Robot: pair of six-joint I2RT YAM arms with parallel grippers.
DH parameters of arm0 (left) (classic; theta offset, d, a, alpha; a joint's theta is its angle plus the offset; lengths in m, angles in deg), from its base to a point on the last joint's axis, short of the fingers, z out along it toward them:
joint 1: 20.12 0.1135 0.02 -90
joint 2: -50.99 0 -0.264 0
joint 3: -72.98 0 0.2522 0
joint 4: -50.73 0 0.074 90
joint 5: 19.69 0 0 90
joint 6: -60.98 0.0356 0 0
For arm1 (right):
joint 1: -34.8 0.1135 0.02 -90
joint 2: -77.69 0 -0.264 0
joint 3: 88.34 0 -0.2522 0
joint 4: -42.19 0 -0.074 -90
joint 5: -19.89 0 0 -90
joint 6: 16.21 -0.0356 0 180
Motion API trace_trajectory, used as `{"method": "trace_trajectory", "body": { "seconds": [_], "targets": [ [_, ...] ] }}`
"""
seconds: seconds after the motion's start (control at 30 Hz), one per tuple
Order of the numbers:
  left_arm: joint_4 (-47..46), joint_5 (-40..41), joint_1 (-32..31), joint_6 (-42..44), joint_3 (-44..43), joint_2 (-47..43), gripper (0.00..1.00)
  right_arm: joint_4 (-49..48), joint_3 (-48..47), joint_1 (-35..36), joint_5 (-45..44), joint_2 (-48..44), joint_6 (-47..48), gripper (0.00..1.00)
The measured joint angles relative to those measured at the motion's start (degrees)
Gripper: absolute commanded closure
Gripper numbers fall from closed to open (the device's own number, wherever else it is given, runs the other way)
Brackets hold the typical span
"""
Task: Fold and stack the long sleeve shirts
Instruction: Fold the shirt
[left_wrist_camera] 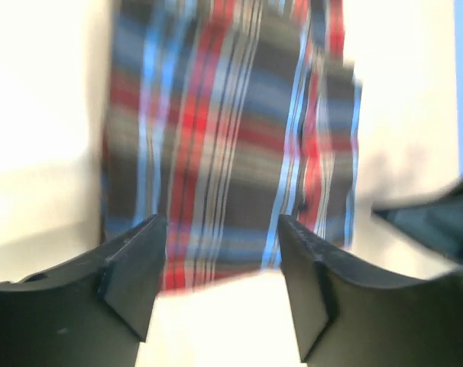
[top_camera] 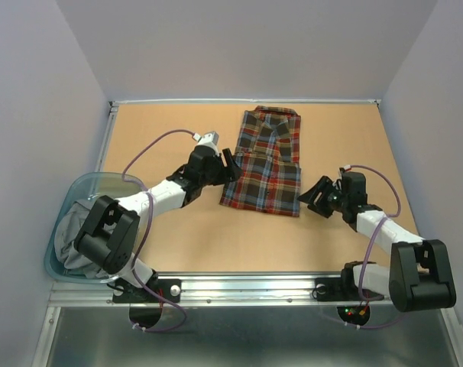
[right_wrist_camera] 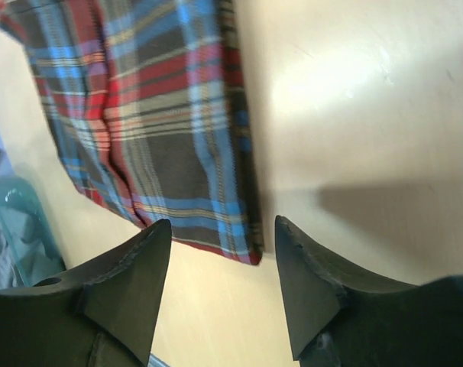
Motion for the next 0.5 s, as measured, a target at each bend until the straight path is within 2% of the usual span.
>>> {"method": "trace_trajectory", "body": {
  "seconds": [0.03, 0.23, 0.5],
  "targets": [
    [1.92, 1.31, 0.42, 2.21, -2.89, 0.55, 0.19, 0.79, 0.0, 0.22, -0.48, -0.17, -0.59, 0.42],
    [7.04, 6.14, 2.16, 10.97, -13.44, 8.81, 0.19, 5.53, 0.04, 4.17, -4.96, -2.73, -7.76, 0.43],
    [12.9, 7.58, 2.23, 17.18, -19.39, 21.2, 0.29, 5.44, 0.09, 7.96, -8.85, -1.73, -14.86, 0.43]
  ]
}}
